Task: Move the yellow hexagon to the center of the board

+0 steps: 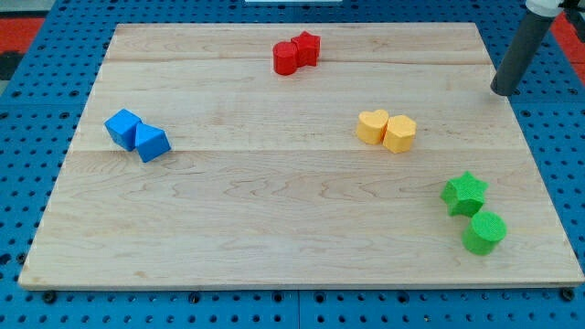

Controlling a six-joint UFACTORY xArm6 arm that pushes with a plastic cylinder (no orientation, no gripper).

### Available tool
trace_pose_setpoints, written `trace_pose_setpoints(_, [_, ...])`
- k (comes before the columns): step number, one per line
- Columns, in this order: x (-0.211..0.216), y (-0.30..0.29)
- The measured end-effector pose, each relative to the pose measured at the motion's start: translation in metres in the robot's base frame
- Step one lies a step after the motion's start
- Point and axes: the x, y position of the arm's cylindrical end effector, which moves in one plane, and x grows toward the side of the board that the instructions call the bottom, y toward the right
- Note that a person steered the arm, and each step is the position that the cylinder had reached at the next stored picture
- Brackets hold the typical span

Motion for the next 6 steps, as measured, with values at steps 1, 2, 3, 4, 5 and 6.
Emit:
trace_pose_setpoints(1, [0.0000, 0.0000])
trace_pose_setpoints(2, [0.0000, 0.0011])
trace_pose_setpoints(3, [-0.0039, 0.0009])
trace_pose_setpoints(4, [-0.0035, 0.0009])
trace_pose_setpoints(5, [-0.0035, -0.0005])
trace_pose_setpoints(6, [-0.0035, -0.0005])
